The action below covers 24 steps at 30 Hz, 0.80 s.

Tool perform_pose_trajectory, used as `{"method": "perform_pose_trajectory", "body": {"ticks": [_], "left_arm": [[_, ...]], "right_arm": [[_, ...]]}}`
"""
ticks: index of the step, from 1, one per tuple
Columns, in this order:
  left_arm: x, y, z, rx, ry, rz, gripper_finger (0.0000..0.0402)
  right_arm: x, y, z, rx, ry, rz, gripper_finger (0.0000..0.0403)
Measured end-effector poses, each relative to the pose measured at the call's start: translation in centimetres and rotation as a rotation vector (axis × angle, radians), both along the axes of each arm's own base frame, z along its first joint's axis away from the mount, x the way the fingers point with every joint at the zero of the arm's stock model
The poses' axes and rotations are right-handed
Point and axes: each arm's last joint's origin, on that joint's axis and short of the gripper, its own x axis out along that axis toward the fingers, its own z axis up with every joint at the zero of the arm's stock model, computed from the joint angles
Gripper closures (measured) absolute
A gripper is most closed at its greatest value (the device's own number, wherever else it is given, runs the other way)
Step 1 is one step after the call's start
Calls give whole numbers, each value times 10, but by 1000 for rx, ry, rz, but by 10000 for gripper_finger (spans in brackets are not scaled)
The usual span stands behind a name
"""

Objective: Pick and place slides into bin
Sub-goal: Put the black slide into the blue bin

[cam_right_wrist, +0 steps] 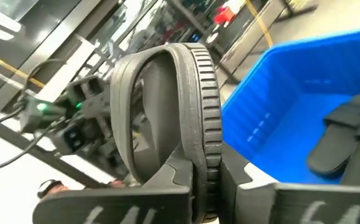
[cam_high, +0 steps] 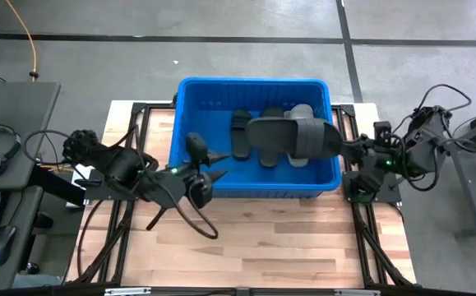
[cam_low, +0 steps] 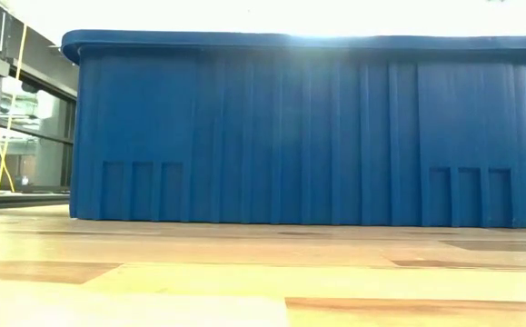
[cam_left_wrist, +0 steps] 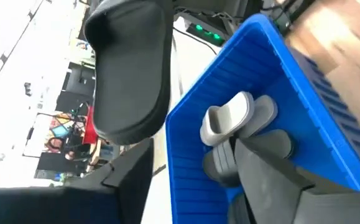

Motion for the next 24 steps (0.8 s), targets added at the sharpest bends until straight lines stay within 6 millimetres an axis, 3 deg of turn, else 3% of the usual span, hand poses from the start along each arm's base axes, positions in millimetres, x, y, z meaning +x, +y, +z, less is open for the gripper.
{"method": "perform_pose_trajectory", "body": {"ticks": [6,10,24], "left_arm": [[4,6,-2,66,55,-5,130],[7,8,-6,179,163,-54,114],[32,10,-15,403,293,-94,161]], "right_arm": [[-2,-1,1,62,-12,70,398],[-2,-1,1,86,-19,78,398],[-1,1,-1,134,-19,94,399]]}}
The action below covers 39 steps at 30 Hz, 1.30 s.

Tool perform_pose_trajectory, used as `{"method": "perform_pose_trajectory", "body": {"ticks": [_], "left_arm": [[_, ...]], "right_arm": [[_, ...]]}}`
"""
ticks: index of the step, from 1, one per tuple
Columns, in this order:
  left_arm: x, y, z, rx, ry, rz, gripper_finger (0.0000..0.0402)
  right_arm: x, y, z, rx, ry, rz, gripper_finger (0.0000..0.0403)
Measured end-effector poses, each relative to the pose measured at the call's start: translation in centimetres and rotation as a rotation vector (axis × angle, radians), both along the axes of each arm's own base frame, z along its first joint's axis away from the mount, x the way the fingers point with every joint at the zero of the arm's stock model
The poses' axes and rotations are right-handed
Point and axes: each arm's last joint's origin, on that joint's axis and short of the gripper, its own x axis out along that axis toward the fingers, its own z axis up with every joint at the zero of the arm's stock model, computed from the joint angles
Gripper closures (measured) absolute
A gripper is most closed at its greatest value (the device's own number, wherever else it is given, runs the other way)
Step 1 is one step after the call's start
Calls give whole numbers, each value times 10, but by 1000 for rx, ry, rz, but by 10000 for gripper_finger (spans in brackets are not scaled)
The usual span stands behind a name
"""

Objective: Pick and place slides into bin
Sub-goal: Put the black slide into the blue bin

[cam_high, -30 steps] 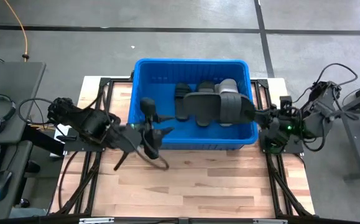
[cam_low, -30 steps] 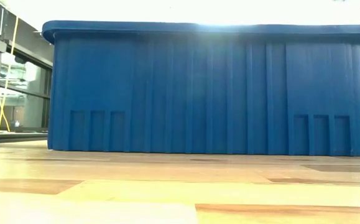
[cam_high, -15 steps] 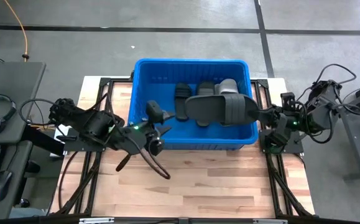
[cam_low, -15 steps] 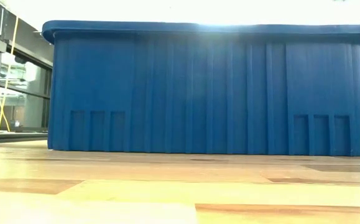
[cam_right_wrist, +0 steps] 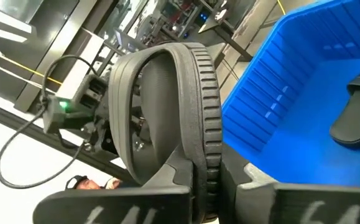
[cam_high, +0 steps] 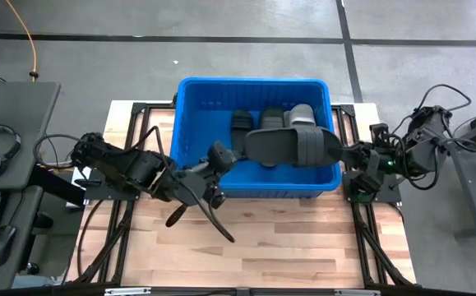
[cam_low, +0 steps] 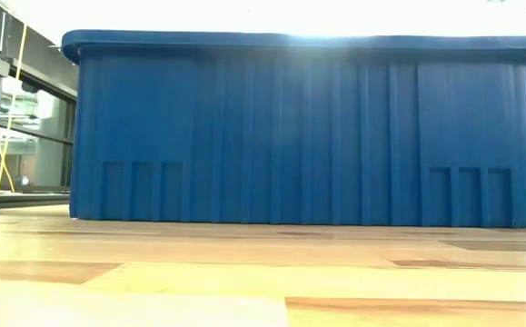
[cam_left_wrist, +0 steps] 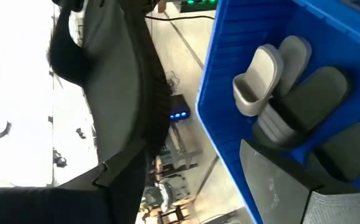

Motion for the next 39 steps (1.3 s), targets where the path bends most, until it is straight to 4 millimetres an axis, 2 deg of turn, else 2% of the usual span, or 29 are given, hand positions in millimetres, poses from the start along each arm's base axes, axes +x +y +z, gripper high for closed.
{"method": "perform_pose_trajectory", "body": {"ticks": [18,32,39], "left_arm": [[5,-1,12,136,4,-61,163],[6,-3,11,129,23,-134,164],[7,-3,13,152,17,-143,201]], "right_arm": [[1,2,0,31,2,49,399],[2,5,3,167,-39,108,399],[2,5,3,222,-45,121,396]]}}
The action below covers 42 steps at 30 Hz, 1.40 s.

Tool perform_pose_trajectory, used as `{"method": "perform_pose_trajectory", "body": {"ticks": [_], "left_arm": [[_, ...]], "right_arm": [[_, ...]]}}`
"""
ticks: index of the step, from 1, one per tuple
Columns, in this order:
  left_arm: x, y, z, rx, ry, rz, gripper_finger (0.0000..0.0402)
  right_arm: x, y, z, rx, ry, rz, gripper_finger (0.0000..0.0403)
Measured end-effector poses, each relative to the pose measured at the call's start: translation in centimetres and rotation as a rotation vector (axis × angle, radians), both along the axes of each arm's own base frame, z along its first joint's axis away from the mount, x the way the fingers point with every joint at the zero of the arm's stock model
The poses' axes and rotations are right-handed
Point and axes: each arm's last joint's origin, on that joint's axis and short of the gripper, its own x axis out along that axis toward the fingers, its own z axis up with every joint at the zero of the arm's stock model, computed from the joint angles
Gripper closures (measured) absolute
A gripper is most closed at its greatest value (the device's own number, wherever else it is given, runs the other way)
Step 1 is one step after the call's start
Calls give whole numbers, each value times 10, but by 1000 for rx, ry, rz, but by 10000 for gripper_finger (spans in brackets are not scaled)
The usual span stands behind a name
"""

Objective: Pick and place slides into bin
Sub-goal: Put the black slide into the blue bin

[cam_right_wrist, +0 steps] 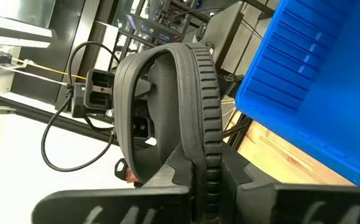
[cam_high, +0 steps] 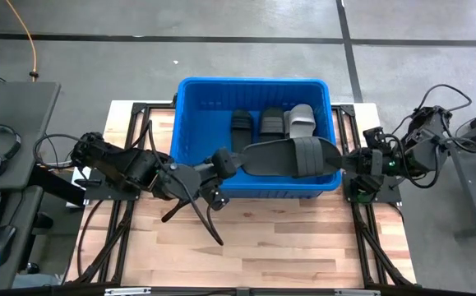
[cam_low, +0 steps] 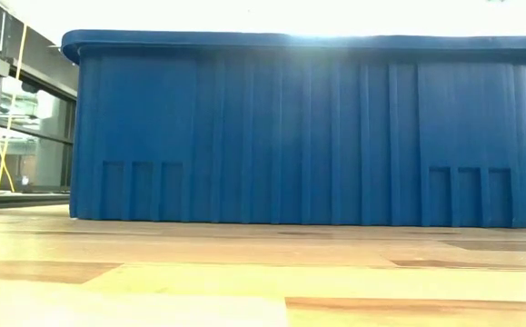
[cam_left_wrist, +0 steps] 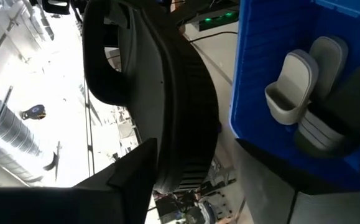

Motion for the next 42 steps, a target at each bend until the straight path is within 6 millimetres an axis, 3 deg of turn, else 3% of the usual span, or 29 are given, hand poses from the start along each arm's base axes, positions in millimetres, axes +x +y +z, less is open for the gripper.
{"method": "perform_pose_trajectory", "body": {"ticks": [10,26,29,35,42], "left_arm": [[2,-2,-2,-16,11,-45,269],[5,-3,-2,-30,-10,-58,335],[5,-3,-2,-31,-11,-58,337],[5,-3,-2,-34,-9,-59,337],[5,-3,-3,-34,-1,-59,339]], "right_arm": [[2,2,-1,4,6,8,395],[3,3,-1,-2,3,-4,389],[3,2,-1,0,-1,-36,365],[2,-1,0,-12,-11,-103,272],[-12,-19,8,-123,-40,-240,190]]}}
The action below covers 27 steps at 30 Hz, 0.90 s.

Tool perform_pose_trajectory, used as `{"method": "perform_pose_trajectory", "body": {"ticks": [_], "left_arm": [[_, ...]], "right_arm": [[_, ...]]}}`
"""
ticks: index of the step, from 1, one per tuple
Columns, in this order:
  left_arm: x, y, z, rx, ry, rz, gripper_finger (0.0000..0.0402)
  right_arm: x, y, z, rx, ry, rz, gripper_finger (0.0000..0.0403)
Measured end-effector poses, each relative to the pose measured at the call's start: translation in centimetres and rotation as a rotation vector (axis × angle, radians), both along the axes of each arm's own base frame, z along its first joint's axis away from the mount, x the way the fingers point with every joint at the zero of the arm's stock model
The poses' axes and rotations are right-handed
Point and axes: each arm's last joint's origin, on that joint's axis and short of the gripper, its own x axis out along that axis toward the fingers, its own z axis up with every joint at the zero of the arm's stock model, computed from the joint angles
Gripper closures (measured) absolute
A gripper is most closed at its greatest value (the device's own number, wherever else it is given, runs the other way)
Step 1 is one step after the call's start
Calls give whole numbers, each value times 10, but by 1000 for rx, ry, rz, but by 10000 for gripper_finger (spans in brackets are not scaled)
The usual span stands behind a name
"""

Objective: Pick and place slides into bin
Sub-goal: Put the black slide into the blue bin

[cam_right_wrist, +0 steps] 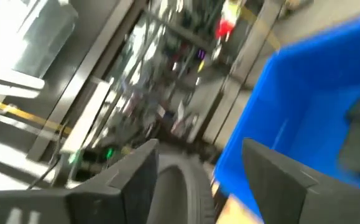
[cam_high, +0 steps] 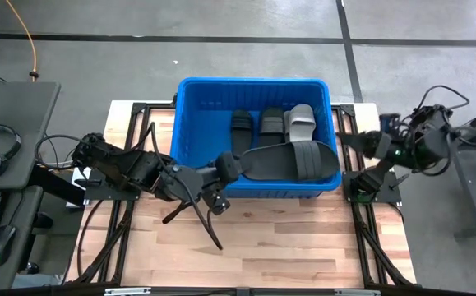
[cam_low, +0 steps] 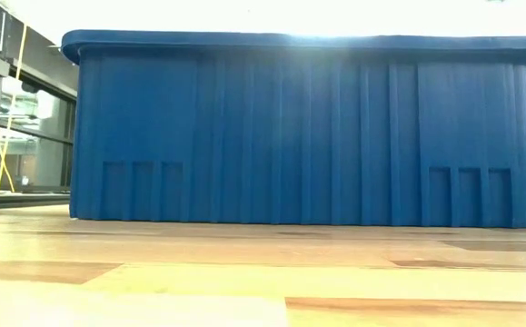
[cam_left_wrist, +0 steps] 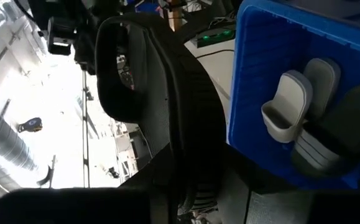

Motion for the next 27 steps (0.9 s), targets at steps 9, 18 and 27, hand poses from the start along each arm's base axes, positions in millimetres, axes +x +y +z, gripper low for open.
{"method": "perform_pose_trajectory", "body": {"ticks": [9,18,27], "left_arm": [[-5,13,-3,-119,-164,353,347],[-4,40,-33,-309,-211,592,347],[6,86,-73,-449,-211,887,348]], "right_arm": [[-11,-14,15,-129,-13,-132,184],[-11,-14,17,-158,-13,-118,207],[-10,-12,17,-164,-11,-104,210]]}}
